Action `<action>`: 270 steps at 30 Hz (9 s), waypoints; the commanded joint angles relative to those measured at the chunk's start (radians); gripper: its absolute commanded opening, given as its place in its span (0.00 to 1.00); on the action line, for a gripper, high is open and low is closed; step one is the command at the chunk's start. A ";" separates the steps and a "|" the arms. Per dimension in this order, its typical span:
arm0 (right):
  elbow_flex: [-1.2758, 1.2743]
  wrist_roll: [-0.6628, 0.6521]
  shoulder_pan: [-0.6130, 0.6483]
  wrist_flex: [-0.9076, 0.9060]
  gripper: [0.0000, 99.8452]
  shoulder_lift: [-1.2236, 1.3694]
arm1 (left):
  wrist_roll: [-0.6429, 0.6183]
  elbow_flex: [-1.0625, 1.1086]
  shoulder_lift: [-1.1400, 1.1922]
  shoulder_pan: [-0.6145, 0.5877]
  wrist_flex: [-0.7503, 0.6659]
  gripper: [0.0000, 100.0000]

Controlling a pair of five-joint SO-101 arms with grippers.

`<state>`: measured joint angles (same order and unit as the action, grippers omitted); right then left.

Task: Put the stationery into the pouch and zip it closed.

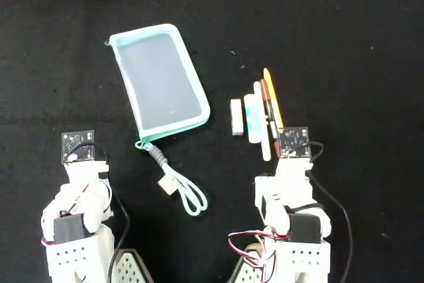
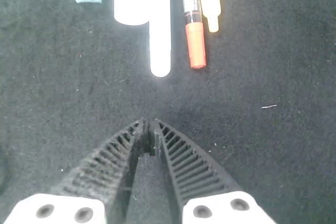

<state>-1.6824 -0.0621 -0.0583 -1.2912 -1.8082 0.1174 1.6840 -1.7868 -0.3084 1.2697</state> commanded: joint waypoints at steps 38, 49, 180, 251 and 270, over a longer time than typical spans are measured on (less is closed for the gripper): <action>-0.002 0.006 0.176 0.003 0.01 -0.070 | 0.017 0.016 -0.006 -0.062 -0.012 0.03; 0.007 -0.319 0.384 0.324 0.02 -0.073 | 0.017 0.016 -0.008 -0.200 -0.018 0.03; 1.248 -0.316 0.700 0.140 0.01 1.041 | -0.083 -1.274 0.595 0.464 0.219 0.21; 1.248 -0.322 0.704 0.100 0.01 1.041 | -0.150 -1.033 0.598 0.513 -0.052 0.22; 1.248 -0.322 0.703 0.097 0.01 1.040 | -0.152 -0.837 0.600 0.392 -0.245 0.18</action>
<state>-0.4672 -0.3890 0.6383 -1.1930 -0.7649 -0.0376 0.8493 -1.1807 0.1488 1.0733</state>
